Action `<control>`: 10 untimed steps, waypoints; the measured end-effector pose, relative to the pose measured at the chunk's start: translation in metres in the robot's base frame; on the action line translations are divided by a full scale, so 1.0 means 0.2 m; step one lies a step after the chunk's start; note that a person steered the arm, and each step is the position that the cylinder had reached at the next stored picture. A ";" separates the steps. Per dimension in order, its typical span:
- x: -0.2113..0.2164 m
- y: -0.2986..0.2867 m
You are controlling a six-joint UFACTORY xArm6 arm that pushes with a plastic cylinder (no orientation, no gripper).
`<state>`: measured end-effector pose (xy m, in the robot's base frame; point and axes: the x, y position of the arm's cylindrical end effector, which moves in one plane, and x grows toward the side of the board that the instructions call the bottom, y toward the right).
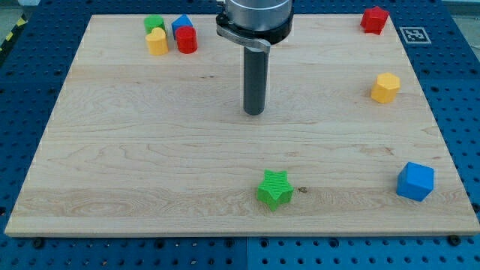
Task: Move your arm to bottom center
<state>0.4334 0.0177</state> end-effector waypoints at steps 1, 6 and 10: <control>0.02 0.08; 0.44 0.49; 0.93 0.49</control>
<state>0.6189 0.1165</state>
